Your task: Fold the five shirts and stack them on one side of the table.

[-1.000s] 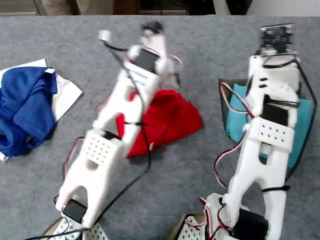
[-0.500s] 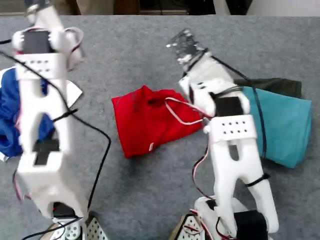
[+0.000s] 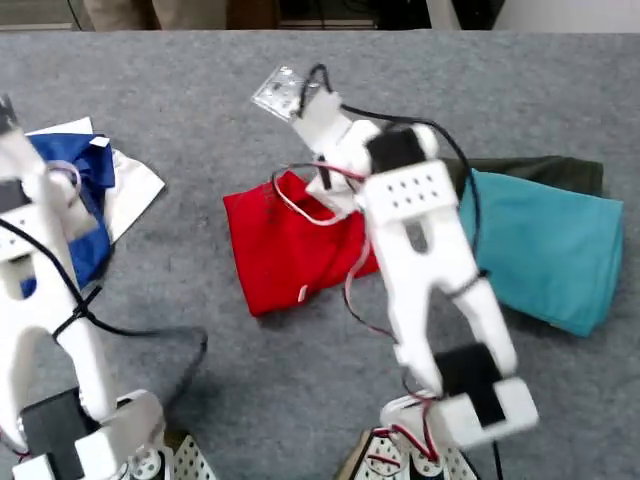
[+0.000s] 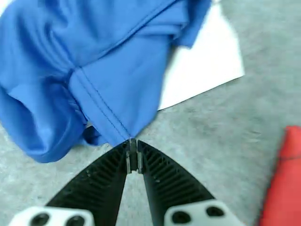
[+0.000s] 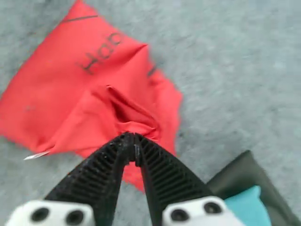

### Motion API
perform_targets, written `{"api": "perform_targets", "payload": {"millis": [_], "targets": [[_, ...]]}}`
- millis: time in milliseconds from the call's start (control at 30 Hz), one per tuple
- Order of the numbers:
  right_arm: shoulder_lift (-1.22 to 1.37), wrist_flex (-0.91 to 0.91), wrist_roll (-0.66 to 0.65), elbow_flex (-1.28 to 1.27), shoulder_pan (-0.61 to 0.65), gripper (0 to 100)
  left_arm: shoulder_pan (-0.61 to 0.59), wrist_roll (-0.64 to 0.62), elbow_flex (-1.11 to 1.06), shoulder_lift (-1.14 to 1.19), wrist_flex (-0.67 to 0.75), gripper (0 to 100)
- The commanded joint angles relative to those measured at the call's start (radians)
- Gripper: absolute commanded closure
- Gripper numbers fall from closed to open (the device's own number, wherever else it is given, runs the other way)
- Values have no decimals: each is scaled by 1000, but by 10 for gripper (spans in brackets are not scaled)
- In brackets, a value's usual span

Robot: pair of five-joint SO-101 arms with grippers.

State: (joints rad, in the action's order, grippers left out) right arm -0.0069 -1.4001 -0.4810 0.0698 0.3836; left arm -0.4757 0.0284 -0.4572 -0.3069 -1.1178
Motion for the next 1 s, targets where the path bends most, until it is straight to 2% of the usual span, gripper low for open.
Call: {"api": "perform_targets", "payload": {"millis": [0, 133, 233, 500, 733, 967], "targets": [[125, -137, -6, 211, 48, 990, -18, 6, -284, -42, 342, 981], [272, -258, -8, 403, 59, 990, -12, 5, -459, -38, 605, 981], [384, -316, -8, 532, 59, 990, -18, 5, -496, -24, 700, 981], [555, -384, -6, 780, 61, 990, -12, 5, -489, -21, 701, 981], [558, -382, -9, 776, 77, 990, 0, 6, -493, -21, 703, 981], [582, -368, -69, 750, 88, 990, 0, 6, -491, -21, 703, 981]]}}
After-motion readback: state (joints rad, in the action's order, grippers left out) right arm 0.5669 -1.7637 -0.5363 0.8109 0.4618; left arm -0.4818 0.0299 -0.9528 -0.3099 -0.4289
